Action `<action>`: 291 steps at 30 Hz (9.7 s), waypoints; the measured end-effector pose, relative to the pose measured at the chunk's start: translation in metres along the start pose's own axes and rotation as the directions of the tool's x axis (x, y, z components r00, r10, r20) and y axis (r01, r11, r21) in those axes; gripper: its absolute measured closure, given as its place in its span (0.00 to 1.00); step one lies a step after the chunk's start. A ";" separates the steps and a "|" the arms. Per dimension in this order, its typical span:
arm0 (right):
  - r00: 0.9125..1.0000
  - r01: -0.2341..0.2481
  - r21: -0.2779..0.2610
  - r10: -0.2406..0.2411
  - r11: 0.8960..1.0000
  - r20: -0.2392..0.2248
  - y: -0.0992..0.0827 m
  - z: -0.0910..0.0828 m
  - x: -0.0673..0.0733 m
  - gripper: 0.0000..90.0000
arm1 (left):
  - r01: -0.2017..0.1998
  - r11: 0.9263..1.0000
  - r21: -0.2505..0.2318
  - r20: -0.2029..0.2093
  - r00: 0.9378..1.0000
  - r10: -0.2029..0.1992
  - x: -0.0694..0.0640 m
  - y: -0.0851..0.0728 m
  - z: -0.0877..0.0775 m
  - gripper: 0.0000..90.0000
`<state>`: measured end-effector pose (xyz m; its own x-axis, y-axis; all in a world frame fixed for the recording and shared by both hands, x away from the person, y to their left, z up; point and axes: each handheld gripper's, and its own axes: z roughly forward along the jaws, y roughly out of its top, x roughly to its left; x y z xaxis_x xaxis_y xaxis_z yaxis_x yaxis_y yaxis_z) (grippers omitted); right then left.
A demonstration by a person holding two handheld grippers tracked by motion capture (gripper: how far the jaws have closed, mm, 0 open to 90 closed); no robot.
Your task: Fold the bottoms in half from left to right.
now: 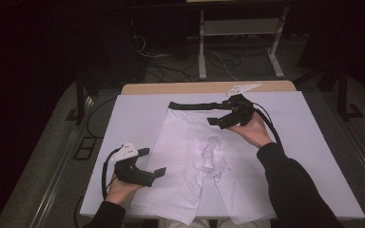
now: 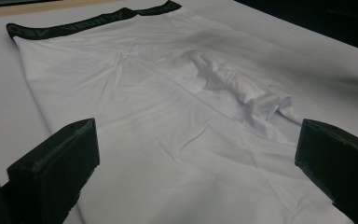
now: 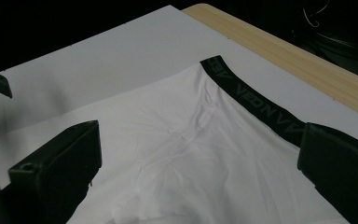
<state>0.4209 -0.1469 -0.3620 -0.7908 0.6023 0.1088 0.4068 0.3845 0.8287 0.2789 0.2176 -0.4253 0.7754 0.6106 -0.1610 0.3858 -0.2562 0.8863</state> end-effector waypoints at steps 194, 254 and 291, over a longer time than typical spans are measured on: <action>0.972 -0.130 -0.018 0.131 0.991 0.195 0.043 0.191 0.015 0.96 | 0.154 0.971 0.183 -0.065 0.987 -0.144 0.008 -0.010 -0.026 0.00; 0.967 -0.164 -0.061 0.172 0.985 0.189 0.037 0.190 0.011 0.95 | 0.240 0.870 0.430 0.040 0.958 -0.284 -0.002 -0.050 -0.063 0.28; 0.973 -0.144 -0.066 0.154 0.987 0.171 0.040 0.174 0.008 0.95 | 0.203 0.874 0.441 0.101 0.957 -0.273 0.000 -0.046 -0.063 0.97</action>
<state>0.5097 -0.0052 -0.4235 -0.6291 0.7647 0.1397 0.4856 0.2463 0.8387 0.2298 0.2767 -0.4387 0.6871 0.5787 -0.4394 0.7149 -0.4303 0.5511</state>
